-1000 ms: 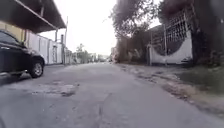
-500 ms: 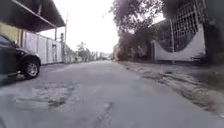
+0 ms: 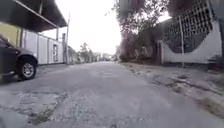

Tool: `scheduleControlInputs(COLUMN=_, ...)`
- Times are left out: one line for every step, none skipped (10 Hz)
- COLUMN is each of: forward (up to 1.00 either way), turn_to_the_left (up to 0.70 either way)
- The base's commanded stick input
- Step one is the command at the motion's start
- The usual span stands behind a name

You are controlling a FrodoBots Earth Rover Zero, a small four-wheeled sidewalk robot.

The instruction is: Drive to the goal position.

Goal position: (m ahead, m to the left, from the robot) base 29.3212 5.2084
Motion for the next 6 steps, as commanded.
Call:
scheduleControlInputs(forward=1.0, turn_to_the_left=0.05)
scheduleControlInputs(forward=1.0, turn_to_the_left=0.05)
scheduleControlInputs(forward=1.0, turn_to_the_left=0.05)
scheduleControlInputs(forward=1.0, turn_to_the_left=0.05)
scheduleControlInputs(forward=1.0, turn_to_the_left=0.05)
scheduleControlInputs(forward=1.0, turn_to_the_left=0.05)
